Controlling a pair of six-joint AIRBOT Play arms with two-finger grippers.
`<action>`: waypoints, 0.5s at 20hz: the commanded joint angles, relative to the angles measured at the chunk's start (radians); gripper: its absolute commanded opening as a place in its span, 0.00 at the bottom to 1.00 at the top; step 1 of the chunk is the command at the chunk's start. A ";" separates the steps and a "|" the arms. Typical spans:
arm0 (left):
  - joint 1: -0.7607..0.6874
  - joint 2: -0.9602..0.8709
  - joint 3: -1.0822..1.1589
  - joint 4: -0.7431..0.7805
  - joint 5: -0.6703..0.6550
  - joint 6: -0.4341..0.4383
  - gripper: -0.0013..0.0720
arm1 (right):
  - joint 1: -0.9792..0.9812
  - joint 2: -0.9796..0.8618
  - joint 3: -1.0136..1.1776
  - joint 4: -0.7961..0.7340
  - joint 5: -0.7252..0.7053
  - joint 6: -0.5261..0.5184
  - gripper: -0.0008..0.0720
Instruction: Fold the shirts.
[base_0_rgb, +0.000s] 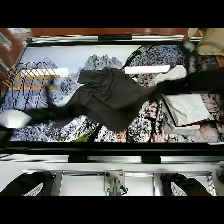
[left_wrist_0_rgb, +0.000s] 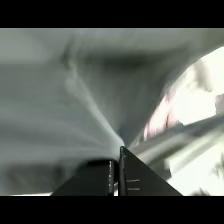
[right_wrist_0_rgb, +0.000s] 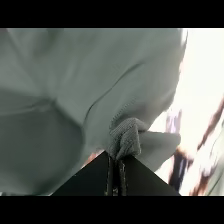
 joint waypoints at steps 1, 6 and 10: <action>0.098 0.142 0.433 0.312 -0.092 0.035 0.07 | -0.002 0.091 0.226 -0.124 0.173 0.002 0.12; 0.274 0.268 0.903 0.371 -0.100 -0.072 0.07 | -0.001 0.241 0.556 -0.329 0.417 0.113 0.12; 0.318 0.331 0.925 0.392 -0.304 -0.116 0.07 | -0.001 0.325 0.610 -0.214 0.425 0.089 0.12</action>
